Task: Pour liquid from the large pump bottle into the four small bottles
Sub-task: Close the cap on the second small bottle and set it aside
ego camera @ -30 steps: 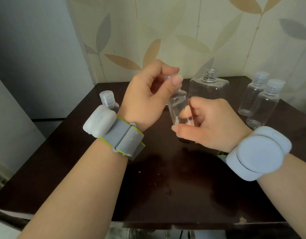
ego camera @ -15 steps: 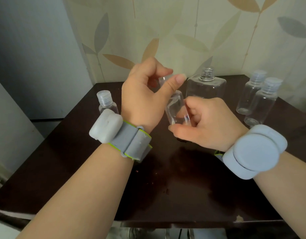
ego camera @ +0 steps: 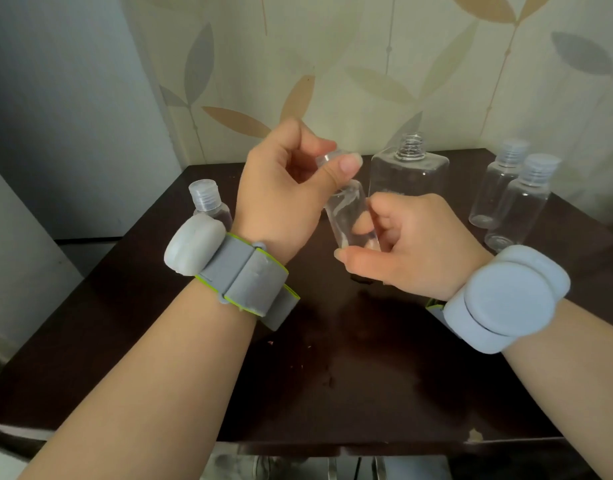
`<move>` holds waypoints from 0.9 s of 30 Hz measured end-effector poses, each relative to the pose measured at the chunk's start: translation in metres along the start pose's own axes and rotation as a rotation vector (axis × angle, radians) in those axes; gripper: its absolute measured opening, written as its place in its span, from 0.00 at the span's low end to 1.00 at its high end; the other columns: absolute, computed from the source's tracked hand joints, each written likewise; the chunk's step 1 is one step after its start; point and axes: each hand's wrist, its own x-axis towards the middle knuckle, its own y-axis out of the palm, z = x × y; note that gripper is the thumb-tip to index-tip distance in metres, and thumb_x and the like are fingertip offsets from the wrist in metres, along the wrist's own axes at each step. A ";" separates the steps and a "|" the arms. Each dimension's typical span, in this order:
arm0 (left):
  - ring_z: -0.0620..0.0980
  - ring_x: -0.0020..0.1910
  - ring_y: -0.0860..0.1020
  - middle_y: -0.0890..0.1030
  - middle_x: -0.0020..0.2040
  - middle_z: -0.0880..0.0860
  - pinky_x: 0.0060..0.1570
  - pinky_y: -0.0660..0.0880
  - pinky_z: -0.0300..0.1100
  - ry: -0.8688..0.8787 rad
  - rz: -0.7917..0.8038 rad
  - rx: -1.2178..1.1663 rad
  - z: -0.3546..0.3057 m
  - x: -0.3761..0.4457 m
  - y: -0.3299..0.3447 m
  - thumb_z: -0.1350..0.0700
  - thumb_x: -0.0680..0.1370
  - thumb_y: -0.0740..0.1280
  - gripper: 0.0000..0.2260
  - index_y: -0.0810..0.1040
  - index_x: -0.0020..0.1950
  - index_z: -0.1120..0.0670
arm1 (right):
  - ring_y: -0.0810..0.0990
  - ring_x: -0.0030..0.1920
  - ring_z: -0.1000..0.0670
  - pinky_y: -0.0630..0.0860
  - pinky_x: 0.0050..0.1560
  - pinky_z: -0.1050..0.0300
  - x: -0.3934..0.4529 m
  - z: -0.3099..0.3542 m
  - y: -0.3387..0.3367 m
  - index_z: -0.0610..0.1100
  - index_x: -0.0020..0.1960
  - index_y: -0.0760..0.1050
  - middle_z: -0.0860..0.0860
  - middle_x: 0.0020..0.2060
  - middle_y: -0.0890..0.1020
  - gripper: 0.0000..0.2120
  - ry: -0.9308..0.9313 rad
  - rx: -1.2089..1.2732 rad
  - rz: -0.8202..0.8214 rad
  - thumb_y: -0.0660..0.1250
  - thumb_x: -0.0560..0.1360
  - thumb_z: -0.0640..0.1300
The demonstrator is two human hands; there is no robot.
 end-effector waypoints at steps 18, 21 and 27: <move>0.47 0.32 0.69 0.72 0.32 0.55 0.35 0.68 0.40 0.065 0.057 0.074 0.000 -0.004 0.006 0.51 0.71 0.64 0.07 0.66 0.37 0.48 | 0.78 0.30 0.52 0.76 0.35 0.53 -0.001 0.000 0.000 0.41 0.42 0.74 0.47 0.34 0.82 0.22 0.009 0.132 0.076 0.67 0.60 0.58; 0.37 0.32 0.69 0.71 0.34 0.44 0.38 0.67 0.29 0.058 0.139 -0.011 0.002 -0.004 0.004 0.54 0.74 0.59 0.04 0.66 0.39 0.49 | 0.81 0.34 0.48 0.77 0.36 0.53 -0.001 0.000 0.000 0.40 0.45 0.76 0.47 0.37 0.83 0.22 0.011 0.191 0.092 0.68 0.60 0.57; 0.38 0.28 0.70 0.69 0.27 0.41 0.31 0.65 0.33 0.120 -0.020 0.372 0.003 -0.004 0.001 0.37 0.66 0.66 0.16 0.63 0.33 0.45 | 0.74 0.27 0.57 0.70 0.31 0.63 -0.002 0.003 -0.001 0.45 0.37 0.71 0.48 0.31 0.80 0.19 -0.031 0.027 0.108 0.67 0.59 0.59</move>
